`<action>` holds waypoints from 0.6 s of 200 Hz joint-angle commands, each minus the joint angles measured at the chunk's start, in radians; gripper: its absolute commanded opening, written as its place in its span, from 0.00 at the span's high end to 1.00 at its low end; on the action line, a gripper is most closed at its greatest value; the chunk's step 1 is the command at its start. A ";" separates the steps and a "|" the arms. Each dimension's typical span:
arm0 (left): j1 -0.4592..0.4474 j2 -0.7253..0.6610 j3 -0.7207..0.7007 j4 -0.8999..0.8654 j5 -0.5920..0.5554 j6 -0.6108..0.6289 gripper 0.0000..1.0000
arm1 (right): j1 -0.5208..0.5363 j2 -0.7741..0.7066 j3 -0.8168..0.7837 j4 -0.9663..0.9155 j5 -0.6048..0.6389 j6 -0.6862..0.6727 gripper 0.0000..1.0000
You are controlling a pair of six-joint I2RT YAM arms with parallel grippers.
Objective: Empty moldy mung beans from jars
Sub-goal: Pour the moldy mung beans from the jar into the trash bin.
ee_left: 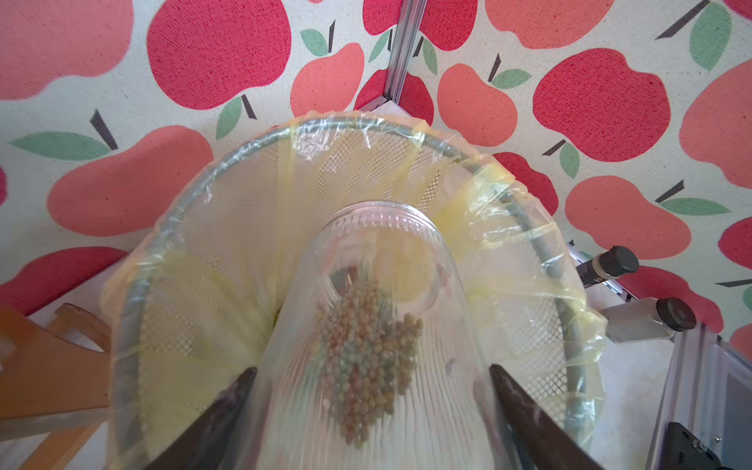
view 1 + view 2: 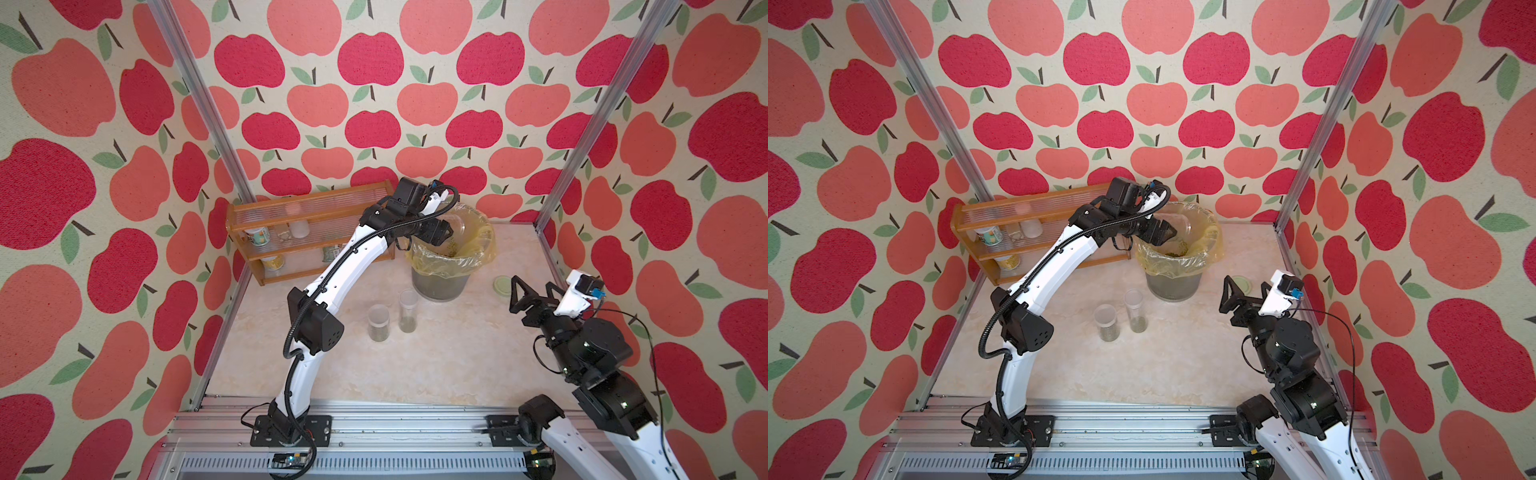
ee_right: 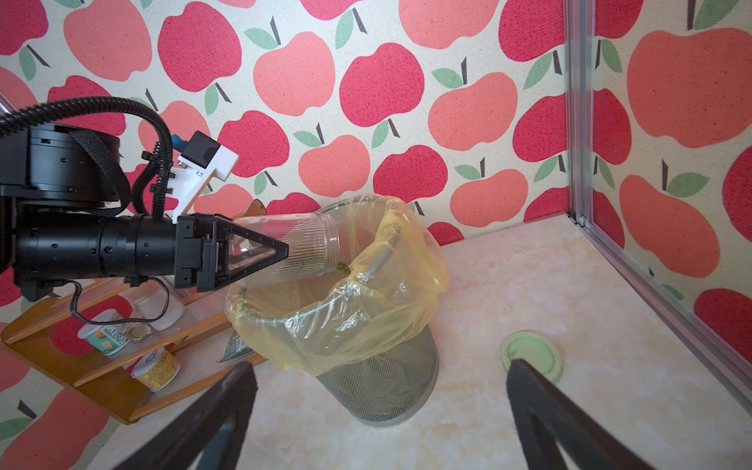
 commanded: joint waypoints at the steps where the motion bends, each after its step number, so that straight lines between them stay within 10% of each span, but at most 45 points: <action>1: -0.052 -0.106 -0.007 0.040 -0.061 0.054 0.58 | -0.009 -0.008 -0.010 -0.019 0.007 0.000 0.01; 67: -0.026 0.072 0.211 -0.060 -0.104 0.011 0.59 | -0.012 -0.002 0.001 -0.032 0.000 0.025 0.01; 120: -0.045 -0.052 0.074 -0.040 -0.161 0.036 0.60 | -0.013 0.012 0.015 -0.027 -0.023 0.031 0.01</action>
